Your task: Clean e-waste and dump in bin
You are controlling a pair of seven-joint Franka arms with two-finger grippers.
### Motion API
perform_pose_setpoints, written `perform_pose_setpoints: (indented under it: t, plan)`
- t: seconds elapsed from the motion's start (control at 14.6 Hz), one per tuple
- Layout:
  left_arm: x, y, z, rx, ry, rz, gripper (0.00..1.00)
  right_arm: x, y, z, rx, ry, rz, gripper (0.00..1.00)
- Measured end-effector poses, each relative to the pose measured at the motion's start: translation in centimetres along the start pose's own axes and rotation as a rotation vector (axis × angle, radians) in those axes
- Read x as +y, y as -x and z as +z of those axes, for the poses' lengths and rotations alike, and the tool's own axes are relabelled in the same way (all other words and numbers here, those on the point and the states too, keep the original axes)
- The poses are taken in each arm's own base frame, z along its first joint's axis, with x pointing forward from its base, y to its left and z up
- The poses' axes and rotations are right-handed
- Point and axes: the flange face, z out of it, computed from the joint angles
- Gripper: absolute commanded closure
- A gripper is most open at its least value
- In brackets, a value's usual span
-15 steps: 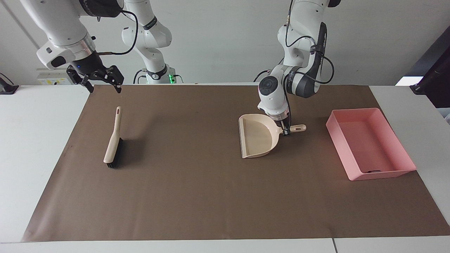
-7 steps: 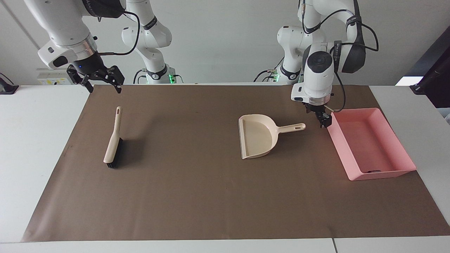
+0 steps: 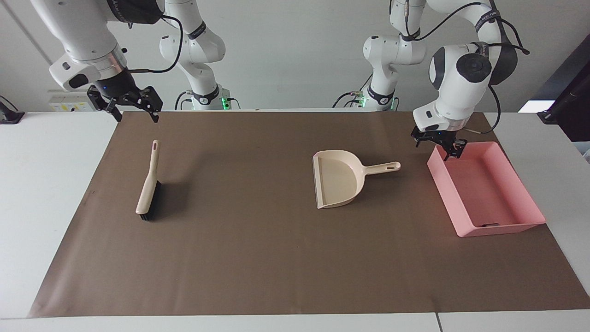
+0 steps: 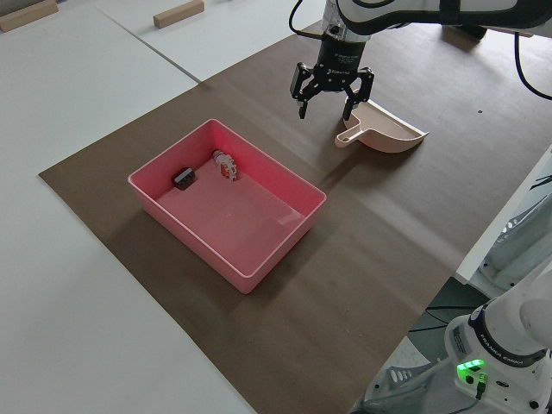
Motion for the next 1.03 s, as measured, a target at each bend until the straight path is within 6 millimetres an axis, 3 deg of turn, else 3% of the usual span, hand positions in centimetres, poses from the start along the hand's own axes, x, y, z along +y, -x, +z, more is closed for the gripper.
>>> perform_pose_setpoints:
  t: [0.27, 0.62, 0.82, 1.03]
  plan:
    - [-2.0, 0.9, -1.1, 0.036, 0.119, -0.319, 0.02, 0.0, 0.0, 0.0, 0.0, 0.0, 0.0, 0.0]
    - [-5.9, 1.9, -5.6, -0.009, 0.179, -0.429, 0.02, 0.0, 0.0, 0.0, 0.0, 0.0, 0.0, 0.0]
    - [-6.1, 1.9, -8.4, -0.013, 0.179, -0.492, 0.02, 0.0, 0.0, 0.0, 0.0, 0.0, 0.0, 0.0]
    - [-5.4, 2.1, -9.8, -0.036, 0.184, -0.551, 0.02, 0.0, 0.0, 0.0, 0.0, 0.0, 0.0, 0.0]
